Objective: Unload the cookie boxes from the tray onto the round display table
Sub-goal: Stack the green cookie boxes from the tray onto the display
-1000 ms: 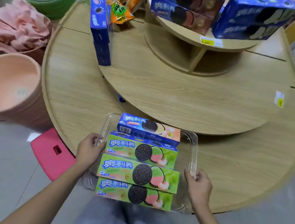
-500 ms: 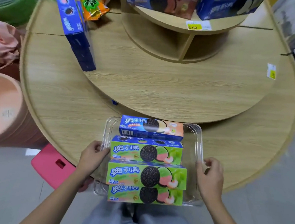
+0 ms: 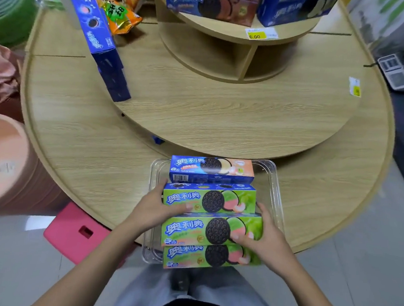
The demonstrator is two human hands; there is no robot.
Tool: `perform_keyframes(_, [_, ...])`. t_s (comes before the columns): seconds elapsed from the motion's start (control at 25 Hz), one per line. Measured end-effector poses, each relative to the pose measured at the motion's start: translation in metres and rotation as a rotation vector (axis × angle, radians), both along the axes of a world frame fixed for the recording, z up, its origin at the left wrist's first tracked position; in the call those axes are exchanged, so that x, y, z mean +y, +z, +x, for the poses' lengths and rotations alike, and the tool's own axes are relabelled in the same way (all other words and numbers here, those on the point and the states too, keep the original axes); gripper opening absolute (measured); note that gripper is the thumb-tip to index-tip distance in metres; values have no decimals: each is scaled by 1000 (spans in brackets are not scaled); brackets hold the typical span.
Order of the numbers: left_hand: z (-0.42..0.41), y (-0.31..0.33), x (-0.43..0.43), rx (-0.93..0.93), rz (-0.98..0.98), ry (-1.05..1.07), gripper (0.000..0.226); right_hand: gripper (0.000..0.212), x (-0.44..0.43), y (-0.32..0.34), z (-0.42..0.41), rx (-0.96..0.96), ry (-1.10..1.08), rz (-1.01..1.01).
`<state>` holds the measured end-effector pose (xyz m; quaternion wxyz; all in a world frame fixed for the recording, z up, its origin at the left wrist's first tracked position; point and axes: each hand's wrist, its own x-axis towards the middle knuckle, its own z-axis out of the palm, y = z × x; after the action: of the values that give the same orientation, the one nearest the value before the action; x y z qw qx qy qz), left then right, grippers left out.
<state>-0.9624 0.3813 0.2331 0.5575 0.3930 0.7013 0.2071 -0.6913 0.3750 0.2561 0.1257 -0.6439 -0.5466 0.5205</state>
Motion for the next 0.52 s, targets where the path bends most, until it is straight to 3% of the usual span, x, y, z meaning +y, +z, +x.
perform_keyframes(0.12, [3, -5, 2, 17, 50, 82, 50, 72, 0, 2, 2, -40, -22, 5])
perform_keyframes(0.32, [-13, -5, 0, -135, 94, 190, 57, 72, -7, 11, 6, -120, -78, 60])
perform_keyframes(0.52, [-30, 4, 4, -113, 225, 188, 61, 70, -4, 42, 11, -113, 75, 78])
